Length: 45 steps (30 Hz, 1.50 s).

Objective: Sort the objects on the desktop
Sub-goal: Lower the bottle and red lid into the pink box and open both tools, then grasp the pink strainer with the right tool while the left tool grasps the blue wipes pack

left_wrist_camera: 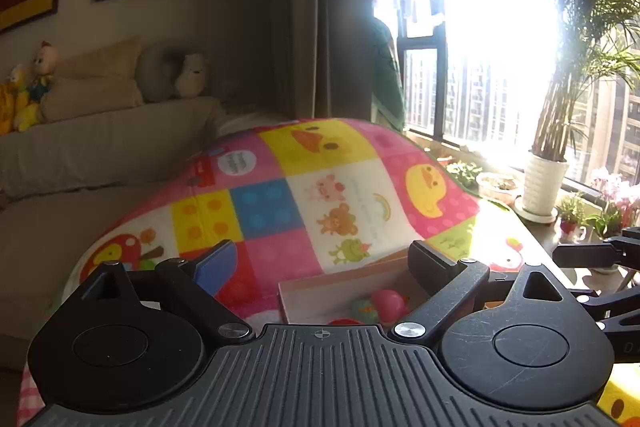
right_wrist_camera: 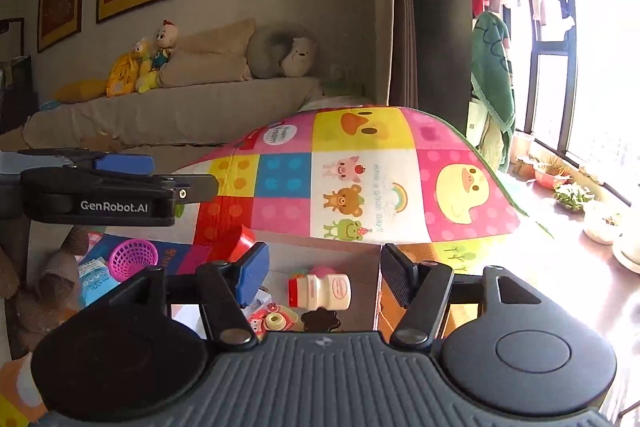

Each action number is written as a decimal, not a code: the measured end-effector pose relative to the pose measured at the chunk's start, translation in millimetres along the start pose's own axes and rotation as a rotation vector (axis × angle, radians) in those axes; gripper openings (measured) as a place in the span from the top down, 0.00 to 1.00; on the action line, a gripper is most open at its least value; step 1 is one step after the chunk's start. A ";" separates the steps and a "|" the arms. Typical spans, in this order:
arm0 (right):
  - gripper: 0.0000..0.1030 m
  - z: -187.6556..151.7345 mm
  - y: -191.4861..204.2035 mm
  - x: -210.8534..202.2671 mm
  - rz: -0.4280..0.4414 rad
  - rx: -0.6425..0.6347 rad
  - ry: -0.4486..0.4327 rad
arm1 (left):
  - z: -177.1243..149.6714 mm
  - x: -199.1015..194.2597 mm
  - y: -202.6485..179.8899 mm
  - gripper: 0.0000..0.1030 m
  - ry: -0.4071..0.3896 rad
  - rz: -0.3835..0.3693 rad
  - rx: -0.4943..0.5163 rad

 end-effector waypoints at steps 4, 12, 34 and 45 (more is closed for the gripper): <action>0.28 -24.0 13.2 0.8 0.001 -0.042 0.054 | -50.5 -14.6 32.4 0.01 0.090 0.127 -0.004; 0.19 -5.3 44.0 14.5 0.096 -0.069 0.087 | -136.3 -52.9 82.6 0.00 0.235 0.337 -0.071; 0.05 86.0 258.0 267.6 0.358 -0.089 0.443 | -142.9 -82.7 132.9 0.00 0.153 0.197 -0.423; 0.19 100.0 189.7 186.0 0.489 0.012 0.320 | -143.2 -85.1 135.3 0.00 0.155 0.179 -0.438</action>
Point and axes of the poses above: each gripper's, at about its wrist camera, not at the fingertips, and x roughly the way its jaws point, y to its left, z to its top, the point moved 1 cm from there along x, roughly the way its jaws point, and after that the axes turned 15 degrees about -x, right-handed, at the moved point
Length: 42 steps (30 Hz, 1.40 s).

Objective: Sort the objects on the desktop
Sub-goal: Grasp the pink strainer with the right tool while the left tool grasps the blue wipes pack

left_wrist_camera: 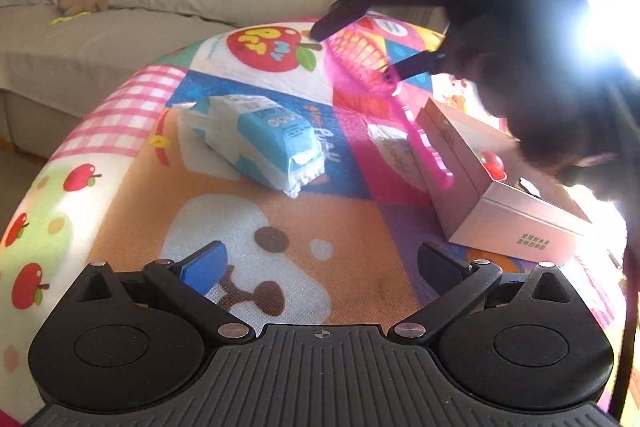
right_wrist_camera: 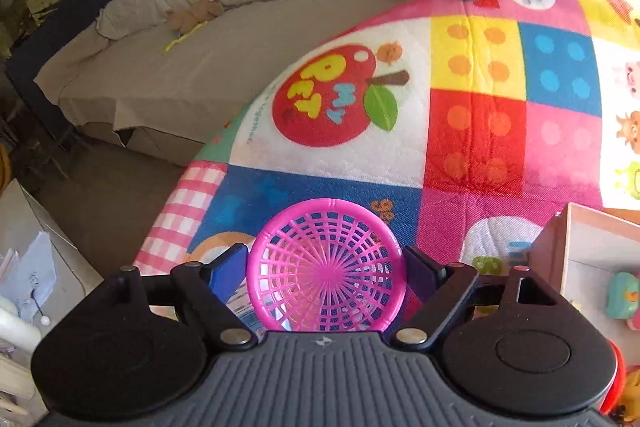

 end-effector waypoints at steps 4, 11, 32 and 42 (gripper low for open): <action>0.19 -34.5 -6.5 -86.6 0.038 0.003 -0.081 | 0.0 0.5 0.2 0.00 0.002 0.001 -0.002; 0.19 -145.2 -24.3 -155.7 -0.135 0.025 0.002 | -2.4 2.8 -5.9 0.00 0.000 0.028 0.037; 0.04 -274.4 -9.1 -184.2 -0.414 -0.062 -0.106 | 79.8 106.7 -25.9 0.18 -0.035 0.405 0.108; 0.34 -275.2 25.0 -186.0 -0.406 -0.279 -0.112 | 29.2 54.9 -43.6 0.38 0.053 0.238 0.270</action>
Point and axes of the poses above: each gripper's, at about its wrist camera, not at the fingertips, and x roughly the way its jaws point, y to its left, z to its top, the point moved 1 cm from there along x, roughly the way its jaws point, and after that the axes turned 15 degrees about -x, right-handed, at the moved point
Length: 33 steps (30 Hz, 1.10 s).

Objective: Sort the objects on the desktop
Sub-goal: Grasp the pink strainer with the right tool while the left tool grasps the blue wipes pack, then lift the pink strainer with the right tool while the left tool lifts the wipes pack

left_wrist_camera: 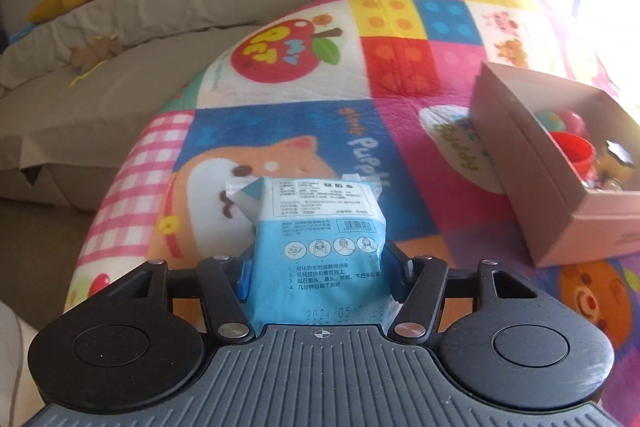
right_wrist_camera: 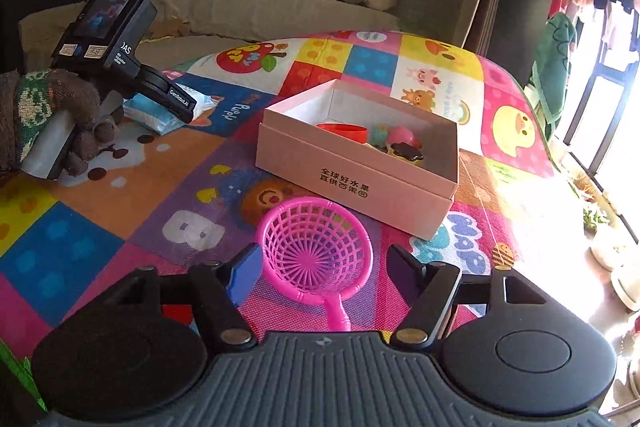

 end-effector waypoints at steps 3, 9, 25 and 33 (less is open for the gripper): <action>0.38 6.2 12.1 9.9 0.032 -0.049 0.011 | -32.2 -29.9 -16.6 0.37 0.044 -0.148 0.090; 0.63 6.8 30.8 42.4 0.022 -0.131 0.116 | -73.2 -64.5 -28.7 0.21 0.057 -0.250 0.153; 0.92 -6.4 -86.7 61.0 0.464 0.807 -0.009 | -78.3 -58.8 -9.9 0.06 0.039 -0.228 0.060; 0.72 -21.8 -75.3 27.6 0.170 0.571 0.000 | -79.7 -57.7 -11.7 0.03 0.037 -0.218 0.050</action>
Point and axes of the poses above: each gripper's, at about its wrist camera, not at the fingertips, and x roughly the way its jaws point, y to its left, z to its top, the point moved 1 cm from there along x, roughly the way its jaws point, and after that the axes turned 15 degrees about -x, right-handed, at the moved point
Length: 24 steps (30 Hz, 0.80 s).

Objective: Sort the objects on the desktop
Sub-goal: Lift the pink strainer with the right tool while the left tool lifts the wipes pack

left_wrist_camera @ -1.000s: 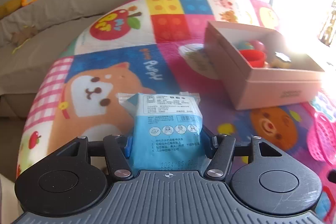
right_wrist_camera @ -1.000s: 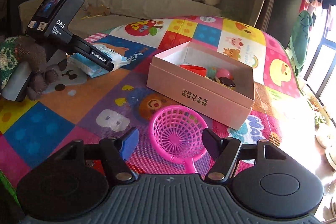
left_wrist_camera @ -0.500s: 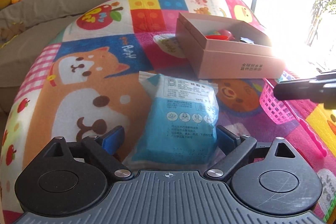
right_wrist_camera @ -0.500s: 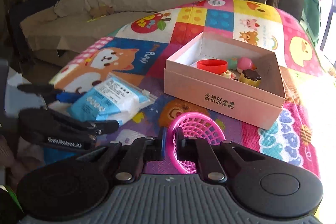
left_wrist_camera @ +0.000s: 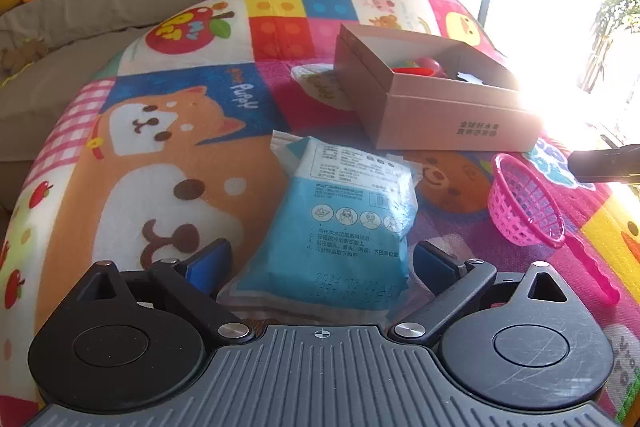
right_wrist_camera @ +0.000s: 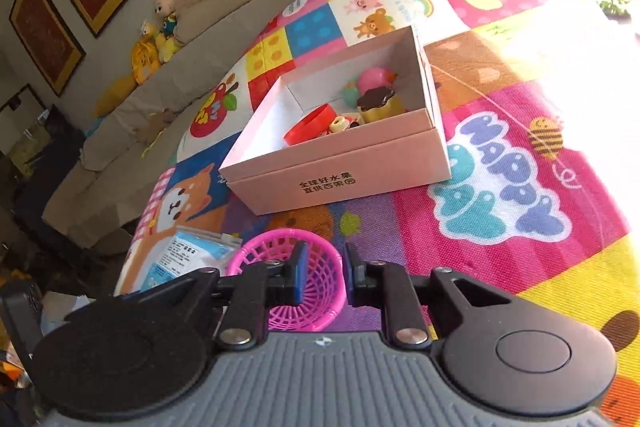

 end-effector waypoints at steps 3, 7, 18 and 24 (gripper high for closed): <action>0.66 0.3 29.1 -4.5 -0.049 -0.189 0.002 | 0.2 0.1 0.1 0.02 -0.005 0.015 -0.006; 0.51 -7.0 76.2 3.6 0.013 -0.390 0.040 | 1.8 -1.8 5.1 0.02 -0.020 0.034 -0.041; 0.93 -21.7 127.3 34.4 -0.191 -0.698 0.084 | 5.0 -4.0 16.6 0.00 -0.035 0.018 -0.117; 0.95 14.2 98.1 15.8 -0.019 -0.405 0.011 | 5.1 -3.9 16.5 0.00 -0.035 0.014 -0.122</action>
Point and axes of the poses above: each gripper's, at about its wrist camera, not at the fingertips, and x roughly the way its jaws point, y to its left, z to its top, the point moved 1 cm from there along x, roughly the way its jaws point, and after that the axes turned 15 degrees about -x, right-handed, at the moved point
